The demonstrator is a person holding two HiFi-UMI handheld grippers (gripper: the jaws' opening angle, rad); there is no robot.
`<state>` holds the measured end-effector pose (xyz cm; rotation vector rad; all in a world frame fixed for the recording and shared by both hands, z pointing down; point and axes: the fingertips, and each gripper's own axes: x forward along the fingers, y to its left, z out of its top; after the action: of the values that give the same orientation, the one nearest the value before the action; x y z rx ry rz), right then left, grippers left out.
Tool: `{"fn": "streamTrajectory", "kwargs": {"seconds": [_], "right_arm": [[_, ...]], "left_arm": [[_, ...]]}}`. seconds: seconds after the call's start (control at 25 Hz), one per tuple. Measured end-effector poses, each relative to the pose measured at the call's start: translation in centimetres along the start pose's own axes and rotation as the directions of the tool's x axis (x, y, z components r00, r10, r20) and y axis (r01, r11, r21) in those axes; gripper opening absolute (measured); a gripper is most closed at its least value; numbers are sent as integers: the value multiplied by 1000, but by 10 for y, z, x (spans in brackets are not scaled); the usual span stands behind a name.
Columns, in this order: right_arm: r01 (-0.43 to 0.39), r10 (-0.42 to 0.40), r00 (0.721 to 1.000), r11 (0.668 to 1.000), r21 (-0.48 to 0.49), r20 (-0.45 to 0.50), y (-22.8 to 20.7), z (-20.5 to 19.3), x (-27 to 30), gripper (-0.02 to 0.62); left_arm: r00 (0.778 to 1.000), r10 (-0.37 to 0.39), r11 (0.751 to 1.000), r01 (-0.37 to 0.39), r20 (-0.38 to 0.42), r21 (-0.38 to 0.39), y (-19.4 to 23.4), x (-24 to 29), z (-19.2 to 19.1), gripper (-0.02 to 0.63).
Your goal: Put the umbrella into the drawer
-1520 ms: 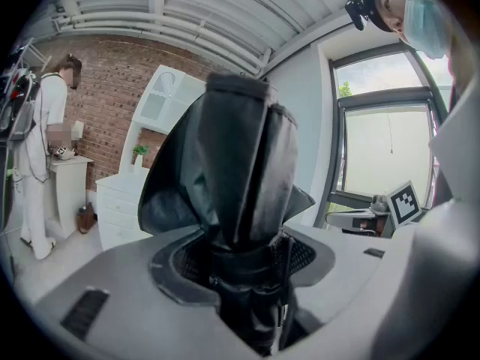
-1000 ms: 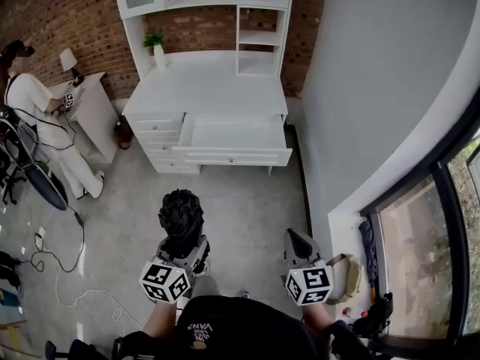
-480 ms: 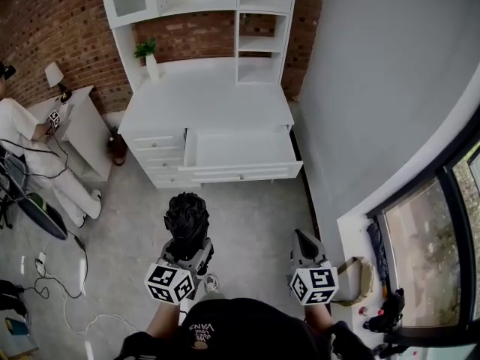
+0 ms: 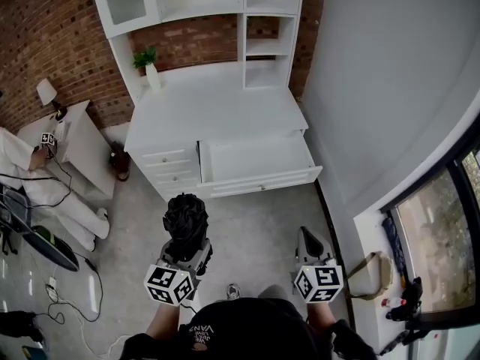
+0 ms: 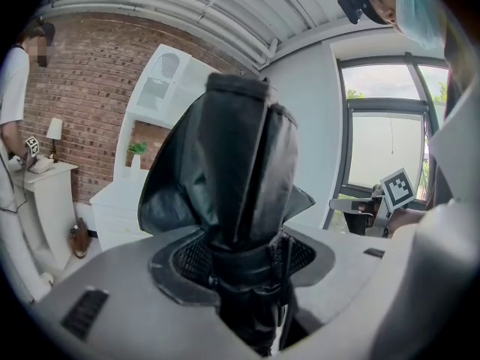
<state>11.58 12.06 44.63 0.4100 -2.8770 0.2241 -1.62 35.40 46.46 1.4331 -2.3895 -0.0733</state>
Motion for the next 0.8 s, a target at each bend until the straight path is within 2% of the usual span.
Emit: {"fn": "streamTrajectory", "kwargs": {"seconds": [0.16,0.48,0.8], "right_arm": [[23,-23,999,1000,-1,-26,5,-6,14,0],[39,-38,999,999,31,-27,-17,1,57,0],[58,-57,998,997,46,-17,-70,21,116,0]], "left_arm": [[1000,0,1000,0,-11,-22,23,8,-2,229],[998,-27,999,25,-50,-34,38,58,-2,229],[996,-52,999,52,-69,0,45,144,25,230]]}}
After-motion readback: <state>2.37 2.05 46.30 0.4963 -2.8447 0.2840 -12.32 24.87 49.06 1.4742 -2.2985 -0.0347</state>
